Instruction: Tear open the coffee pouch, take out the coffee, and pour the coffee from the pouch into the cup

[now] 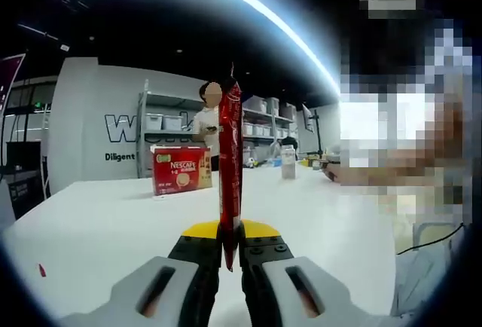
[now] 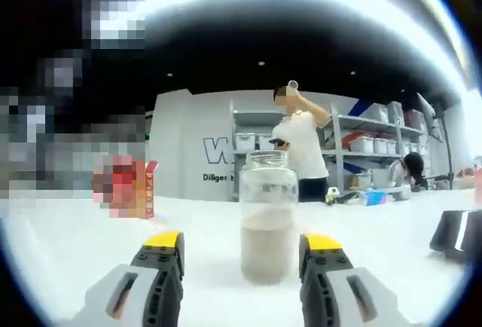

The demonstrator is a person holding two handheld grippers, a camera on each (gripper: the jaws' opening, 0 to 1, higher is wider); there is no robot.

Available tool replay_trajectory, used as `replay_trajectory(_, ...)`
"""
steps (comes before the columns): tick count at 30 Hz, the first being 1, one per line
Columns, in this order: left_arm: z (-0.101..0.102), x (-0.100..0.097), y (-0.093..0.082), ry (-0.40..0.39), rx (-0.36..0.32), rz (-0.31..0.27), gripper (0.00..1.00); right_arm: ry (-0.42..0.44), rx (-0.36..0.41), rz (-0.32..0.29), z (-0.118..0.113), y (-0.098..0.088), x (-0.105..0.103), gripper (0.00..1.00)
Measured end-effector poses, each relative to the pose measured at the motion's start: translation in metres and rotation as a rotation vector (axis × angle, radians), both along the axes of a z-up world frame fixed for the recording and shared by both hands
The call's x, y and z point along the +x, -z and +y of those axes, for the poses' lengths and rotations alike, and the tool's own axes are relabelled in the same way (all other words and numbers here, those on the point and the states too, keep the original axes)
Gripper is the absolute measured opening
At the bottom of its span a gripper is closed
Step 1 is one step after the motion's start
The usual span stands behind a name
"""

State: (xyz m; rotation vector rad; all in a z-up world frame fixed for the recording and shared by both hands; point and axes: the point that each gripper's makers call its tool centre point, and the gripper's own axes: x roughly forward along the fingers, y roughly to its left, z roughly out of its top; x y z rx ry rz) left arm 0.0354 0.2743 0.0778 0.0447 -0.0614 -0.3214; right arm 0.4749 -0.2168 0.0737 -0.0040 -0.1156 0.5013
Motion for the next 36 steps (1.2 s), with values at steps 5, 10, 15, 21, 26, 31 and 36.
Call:
replay_trajectory(5, 0.0, -0.001, -0.001, -0.005, -0.002, -0.004, 0.11, 0.009, 0.002, 0.011, -0.001, 0.001, 0.008, 0.63)
replay_trajectory(10, 0.001, -0.002, -0.001, -0.007, -0.003, -0.005, 0.11, 0.019, -0.008, 0.024, 0.001, 0.004, 0.014, 0.63)
replay_trajectory(15, 0.002, -0.003, 0.0, -0.009, 0.004, -0.006, 0.11, 0.027, -0.012, 0.015, 0.002, 0.003, 0.016, 0.63)
replay_trajectory(21, 0.005, -0.001, 0.001, -0.007, 0.004, -0.006, 0.11, 0.034, 0.005, 0.016, 0.001, 0.002, 0.02, 0.63)
replay_trajectory(26, 0.006, -0.001, 0.002, -0.008, 0.009, -0.004, 0.11, 0.034, -0.001, 0.017, 0.002, 0.003, 0.024, 0.63)
replay_trajectory(31, 0.007, 0.0, 0.002, -0.009, 0.009, -0.002, 0.11, 0.032, -0.008, 0.019, 0.002, 0.004, 0.029, 0.63)
replay_trajectory(36, 0.01, 0.001, 0.003, -0.01, 0.01, -0.002, 0.11, 0.031, -0.004, 0.021, 0.003, 0.004, 0.027, 0.65)
